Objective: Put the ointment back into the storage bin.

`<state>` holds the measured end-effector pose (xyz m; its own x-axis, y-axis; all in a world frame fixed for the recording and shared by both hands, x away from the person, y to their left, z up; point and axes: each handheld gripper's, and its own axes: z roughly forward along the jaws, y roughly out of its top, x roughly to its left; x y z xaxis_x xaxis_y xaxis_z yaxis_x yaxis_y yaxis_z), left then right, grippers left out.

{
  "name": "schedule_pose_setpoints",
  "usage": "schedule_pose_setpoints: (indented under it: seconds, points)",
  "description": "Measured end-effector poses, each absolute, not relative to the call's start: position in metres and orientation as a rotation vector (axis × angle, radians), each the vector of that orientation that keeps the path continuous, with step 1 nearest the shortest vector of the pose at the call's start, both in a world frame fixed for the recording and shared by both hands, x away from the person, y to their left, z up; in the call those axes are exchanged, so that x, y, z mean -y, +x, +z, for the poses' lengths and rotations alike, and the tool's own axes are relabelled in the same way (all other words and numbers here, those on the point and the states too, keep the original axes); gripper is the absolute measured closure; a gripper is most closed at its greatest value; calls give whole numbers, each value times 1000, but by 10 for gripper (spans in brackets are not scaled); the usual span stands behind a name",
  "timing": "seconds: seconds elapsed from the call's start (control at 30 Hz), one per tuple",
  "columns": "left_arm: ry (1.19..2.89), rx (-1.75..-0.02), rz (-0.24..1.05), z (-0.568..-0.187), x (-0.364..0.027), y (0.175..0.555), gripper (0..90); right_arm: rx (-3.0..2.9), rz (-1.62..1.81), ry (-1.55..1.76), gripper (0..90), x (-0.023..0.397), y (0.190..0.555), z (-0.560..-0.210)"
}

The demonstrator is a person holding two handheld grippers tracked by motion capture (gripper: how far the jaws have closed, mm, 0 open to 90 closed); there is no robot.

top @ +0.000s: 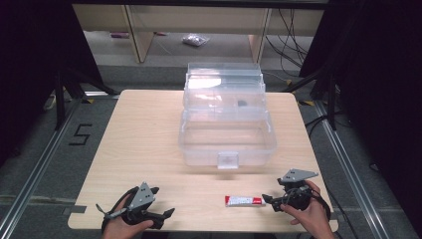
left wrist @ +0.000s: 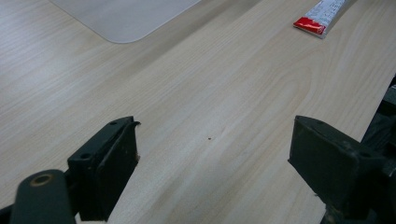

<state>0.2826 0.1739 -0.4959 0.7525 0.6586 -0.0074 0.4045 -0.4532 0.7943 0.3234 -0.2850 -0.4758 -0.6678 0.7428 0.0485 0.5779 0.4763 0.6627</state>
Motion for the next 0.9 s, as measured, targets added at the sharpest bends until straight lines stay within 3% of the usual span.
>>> schedule_pose_setpoints:
  seconds: [0.9]
  points:
    - [2115,-801,389,-496,-173,282,150,-2646,852,861,231,257,332,-447]
